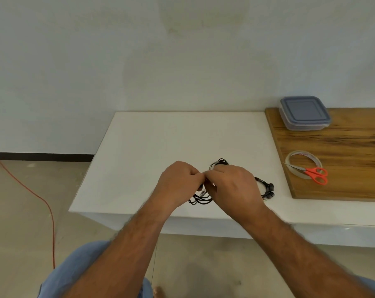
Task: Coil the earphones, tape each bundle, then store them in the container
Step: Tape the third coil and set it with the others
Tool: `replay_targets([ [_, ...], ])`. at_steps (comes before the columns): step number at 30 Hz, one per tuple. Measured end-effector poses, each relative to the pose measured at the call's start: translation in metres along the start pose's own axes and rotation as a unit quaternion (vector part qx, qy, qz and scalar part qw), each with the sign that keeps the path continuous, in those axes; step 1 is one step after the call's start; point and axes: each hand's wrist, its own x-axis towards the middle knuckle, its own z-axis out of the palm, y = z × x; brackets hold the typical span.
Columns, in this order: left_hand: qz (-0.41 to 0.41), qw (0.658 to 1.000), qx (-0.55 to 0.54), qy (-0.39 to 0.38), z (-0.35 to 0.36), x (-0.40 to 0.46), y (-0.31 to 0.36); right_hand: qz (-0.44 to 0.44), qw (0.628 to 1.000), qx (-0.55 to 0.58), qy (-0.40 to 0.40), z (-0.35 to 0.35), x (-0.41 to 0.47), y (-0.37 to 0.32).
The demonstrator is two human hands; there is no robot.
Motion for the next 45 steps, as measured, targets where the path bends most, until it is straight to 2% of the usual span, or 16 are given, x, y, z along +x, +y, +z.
replay_targets([
  [12, -0.056, 0.989, -0.132, -0.031, -0.001, 0.003, -0.003, 0.021, 0.999, 0.004, -0.025, 0.007, 0.001, 0.005],
  [19, -0.084, 0.971, -0.213, -0.073, -0.007, 0.000, 0.000, 0.025, 1.000, 0.014, 0.013, 0.006, 0.001, 0.006],
  [22, -0.059, 0.981, -0.179, -0.039, -0.004, 0.001, -0.001, 0.028, 0.999, 0.014, 0.009, 0.009, 0.000, 0.006],
  [28, -0.015, 0.999, -0.048, 0.015, -0.001, 0.001, -0.005, 0.021, 1.000, 0.015, -0.014, 0.007, 0.001, 0.006],
  [29, -0.015, 0.999, -0.029, 0.014, -0.001, 0.001, -0.006, 0.014, 0.999, 0.017, -0.032, 0.006, 0.001, 0.005],
  [32, -0.017, 0.999, 0.028, 0.007, -0.002, 0.000, -0.006, 0.009, 0.987, 0.031, -0.156, -0.003, 0.004, 0.009],
  [33, -0.018, 0.999, 0.039, 0.004, -0.002, 0.000, -0.006, 0.010, 0.984, 0.047, -0.170, -0.006, 0.005, 0.012],
  [38, -0.021, 0.996, 0.084, -0.006, 0.001, -0.002, -0.004, 0.033, 0.973, 0.105, -0.203, -0.019, 0.004, 0.015],
  [45, -0.010, 0.992, 0.122, -0.017, 0.007, -0.004, -0.001, 0.059, 0.973, 0.040, -0.217, -0.024, 0.005, 0.010],
])
